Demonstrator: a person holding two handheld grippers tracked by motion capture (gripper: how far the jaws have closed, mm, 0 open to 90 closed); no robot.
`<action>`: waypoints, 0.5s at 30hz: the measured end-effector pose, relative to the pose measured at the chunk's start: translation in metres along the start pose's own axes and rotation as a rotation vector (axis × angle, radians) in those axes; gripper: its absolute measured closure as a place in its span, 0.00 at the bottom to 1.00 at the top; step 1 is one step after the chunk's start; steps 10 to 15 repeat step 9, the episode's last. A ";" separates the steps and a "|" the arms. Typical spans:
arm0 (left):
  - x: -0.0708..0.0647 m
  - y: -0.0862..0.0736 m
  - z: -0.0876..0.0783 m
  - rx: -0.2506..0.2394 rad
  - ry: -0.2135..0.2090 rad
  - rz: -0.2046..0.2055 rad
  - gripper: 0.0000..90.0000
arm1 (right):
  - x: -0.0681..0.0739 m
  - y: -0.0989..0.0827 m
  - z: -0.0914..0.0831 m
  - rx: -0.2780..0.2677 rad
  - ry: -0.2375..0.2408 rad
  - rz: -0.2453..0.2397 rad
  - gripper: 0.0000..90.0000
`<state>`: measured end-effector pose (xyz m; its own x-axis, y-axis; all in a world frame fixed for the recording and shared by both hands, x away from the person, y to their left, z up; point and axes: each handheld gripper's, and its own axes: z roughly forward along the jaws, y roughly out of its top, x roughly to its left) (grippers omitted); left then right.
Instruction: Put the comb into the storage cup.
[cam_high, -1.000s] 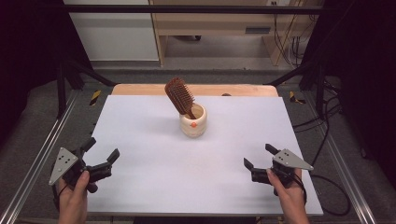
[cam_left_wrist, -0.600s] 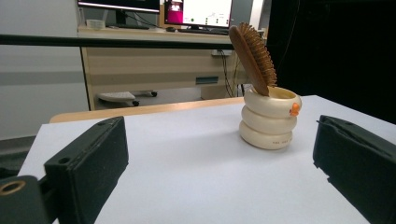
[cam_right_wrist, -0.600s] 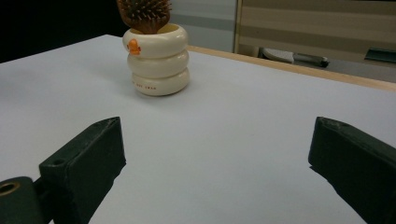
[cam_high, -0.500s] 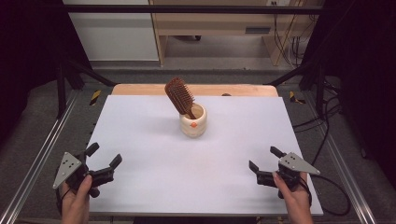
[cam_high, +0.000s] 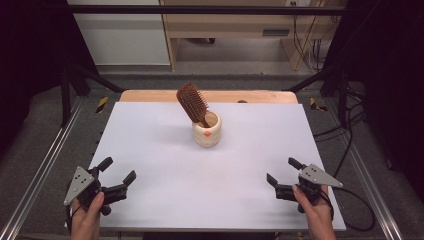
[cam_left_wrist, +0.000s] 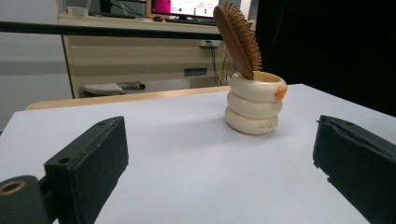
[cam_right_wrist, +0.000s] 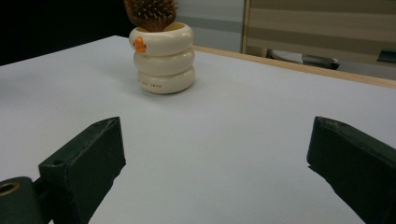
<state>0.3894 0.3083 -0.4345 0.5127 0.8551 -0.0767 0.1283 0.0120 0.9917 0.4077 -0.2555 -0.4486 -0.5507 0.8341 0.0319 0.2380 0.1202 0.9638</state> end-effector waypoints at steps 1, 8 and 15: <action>-0.001 -0.001 0.000 -0.002 -0.005 -0.004 0.04 | 0.000 0.000 0.001 -0.001 0.005 0.001 0.05; -0.005 -0.006 0.001 -0.027 -0.002 0.006 0.04 | 0.002 0.000 0.003 -0.012 0.028 0.016 0.05; -0.005 -0.005 0.001 -0.032 0.006 0.010 0.04 | 0.002 0.001 0.003 -0.016 0.026 0.016 0.05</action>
